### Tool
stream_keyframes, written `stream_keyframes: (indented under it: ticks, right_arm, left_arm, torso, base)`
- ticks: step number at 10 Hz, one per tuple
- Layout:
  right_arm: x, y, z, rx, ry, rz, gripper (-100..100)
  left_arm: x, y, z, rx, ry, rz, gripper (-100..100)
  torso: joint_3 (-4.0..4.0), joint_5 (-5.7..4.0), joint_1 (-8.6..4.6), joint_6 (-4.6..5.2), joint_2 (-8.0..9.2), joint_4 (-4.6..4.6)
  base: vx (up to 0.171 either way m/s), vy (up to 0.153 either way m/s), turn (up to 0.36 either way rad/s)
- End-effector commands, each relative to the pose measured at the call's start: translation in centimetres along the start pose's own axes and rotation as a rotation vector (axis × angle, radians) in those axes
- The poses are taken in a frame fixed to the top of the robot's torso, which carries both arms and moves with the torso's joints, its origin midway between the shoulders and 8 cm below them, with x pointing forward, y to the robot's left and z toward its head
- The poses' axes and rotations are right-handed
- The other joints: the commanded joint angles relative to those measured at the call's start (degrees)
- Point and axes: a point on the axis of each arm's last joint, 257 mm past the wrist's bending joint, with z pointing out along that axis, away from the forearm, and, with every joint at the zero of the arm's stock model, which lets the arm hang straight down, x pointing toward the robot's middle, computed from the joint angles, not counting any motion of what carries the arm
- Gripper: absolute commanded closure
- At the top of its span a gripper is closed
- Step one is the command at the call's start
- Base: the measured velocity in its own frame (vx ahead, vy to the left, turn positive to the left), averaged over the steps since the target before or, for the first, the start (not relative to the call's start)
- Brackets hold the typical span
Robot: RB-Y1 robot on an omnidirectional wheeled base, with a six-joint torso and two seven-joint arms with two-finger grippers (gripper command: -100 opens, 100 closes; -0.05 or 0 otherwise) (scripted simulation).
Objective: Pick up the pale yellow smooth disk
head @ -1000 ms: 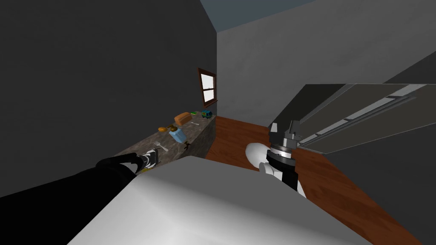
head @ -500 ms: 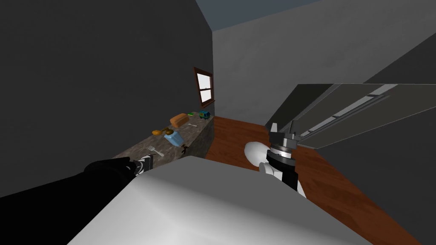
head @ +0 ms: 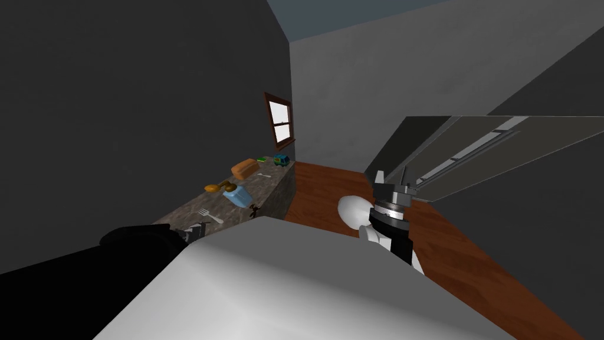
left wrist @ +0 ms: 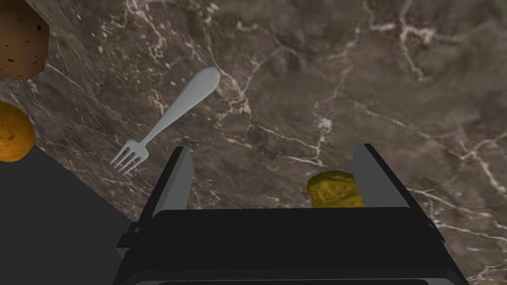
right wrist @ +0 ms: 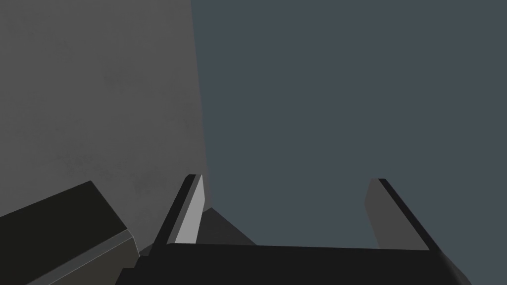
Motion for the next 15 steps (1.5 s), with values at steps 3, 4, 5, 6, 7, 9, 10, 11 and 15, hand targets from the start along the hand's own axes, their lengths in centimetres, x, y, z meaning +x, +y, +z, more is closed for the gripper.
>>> stream_keyframes:
  ticks: [3,4,5,6,7,9,10,11,15]
  right_arm:
    - [0.0,0.0,0.0,0.000,0.000,0.000,0]
    - [0.0,0.0,0.0,0.000,0.000,0.000,0]
    - [0.0,0.0,0.0,0.000,0.000,0.000,0]
    - [0.0,0.0,0.0,0.000,0.000,0.000,0]
    - [0.0,0.0,0.0,0.000,0.000,0.000,0]
    - [0.0,0.0,0.0,0.000,0.000,0.000,0]
    - [0.0,0.0,0.0,0.000,0.000,0.000,0]
    - [0.0,0.0,0.0,0.000,0.000,0.000,0]
    - [0.0,0.0,0.0,0.000,0.000,0.000,0]
  left_arm:
    - [-0.9,3.0,-0.4,-0.100,-0.006,-0.027,-100]
    - [-1.3,4.2,-0.6,-0.135,-0.001,-0.046,-100]
    - [-1.4,4.7,-0.7,-0.153,-0.004,-0.046,-100]
    - [-1.7,6.1,-1.0,-0.193,0.003,-0.064,-100]
    - [-1.7,6.4,-1.1,-0.203,0.002,-0.064,-100]
    - [-2.0,7.9,-1.4,-0.250,0.009,-0.082,-100]
    - [-2.1,9.4,-1.8,-0.293,0.019,-0.099,-100]
    - [-2.2,10.5,-2.1,-0.322,0.029,-0.115,-100]
    - [-2.3,13.8,-3.0,-0.414,0.054,-0.153,-100]
  torso:
    - [0.00,0.01,0.01,0.01,0.00,0.00]
    - [0.01,0.00,-0.02,-0.01,0.03,0.00]
    - [0.02,0.00,0.00,0.00,0.03,0.01]
    - [0.02,0.00,-0.01,-0.02,0.04,0.01]
    - [0.03,0.00,0.00,-0.01,0.05,0.01]
    - [0.02,0.01,0.01,0.00,0.04,0.01]
    - [0.02,0.00,-0.02,-0.02,0.05,0.01]
    - [0.03,0.01,0.00,-0.02,0.05,0.01]
    - [0.09,0.01,0.02,-0.02,0.16,0.04]
  base:
    - [0.026,0.044,-0.086]
    - [0.021,0.049,-0.098]
    - [0.016,0.045,-0.056]
    - [0.016,0.048,-0.096]
    - [0.015,0.045,-0.053]
    - [0.016,0.045,-0.065]
    - [0.015,0.047,-0.068]
    - [0.005,0.075,-0.097]
    - [-0.016,0.054,-0.043]
